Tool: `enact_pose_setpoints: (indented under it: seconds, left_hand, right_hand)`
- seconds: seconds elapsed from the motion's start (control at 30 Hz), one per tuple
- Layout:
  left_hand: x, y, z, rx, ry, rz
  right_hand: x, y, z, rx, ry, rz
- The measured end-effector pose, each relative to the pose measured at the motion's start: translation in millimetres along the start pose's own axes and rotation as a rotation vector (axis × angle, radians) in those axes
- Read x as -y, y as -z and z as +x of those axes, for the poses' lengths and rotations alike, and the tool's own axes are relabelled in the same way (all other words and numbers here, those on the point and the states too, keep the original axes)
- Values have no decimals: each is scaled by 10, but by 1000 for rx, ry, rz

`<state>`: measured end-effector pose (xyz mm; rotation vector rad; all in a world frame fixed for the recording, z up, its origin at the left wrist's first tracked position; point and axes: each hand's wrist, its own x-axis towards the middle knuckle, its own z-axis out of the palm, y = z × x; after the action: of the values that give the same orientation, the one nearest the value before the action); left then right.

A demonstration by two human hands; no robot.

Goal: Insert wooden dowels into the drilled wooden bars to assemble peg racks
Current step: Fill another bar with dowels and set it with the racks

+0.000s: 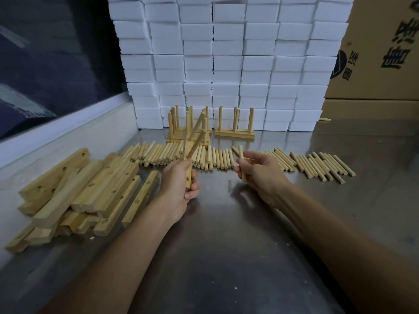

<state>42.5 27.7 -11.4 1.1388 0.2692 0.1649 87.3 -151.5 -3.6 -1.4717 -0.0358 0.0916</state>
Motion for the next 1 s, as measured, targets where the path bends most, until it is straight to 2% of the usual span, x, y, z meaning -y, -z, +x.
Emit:
enact_pose_setpoints:
  seconds: [0.1,0.2,0.4,0.6,0.7,0.87,1.0]
  left_hand:
    - [-13,-10,-11,6,15,-11]
    - [-34,-27,-37,33,33,-55]
    - [-49,-69,-63,73,34,-73]
    - [-30,-67,-80,99,39,-51]
    - [-24,-53,-78,110,43,-42]
    - [-37,-35,-80,152,39,-67]
    - [-31,-43,-79,154,48,-75]
  right_hand:
    - [38,2,-22,118,-60,148]
    - [60,-18,-66,219,-35,145]
    - [69,-79,-105,291,-23,219]
    - [36,-98,-91,329,-4,180]
    - [38,-101,-106,328,27,77]
    - [-2,-158,-140,331,171,-262]
    - [7,-203,-163,265,383,-487]
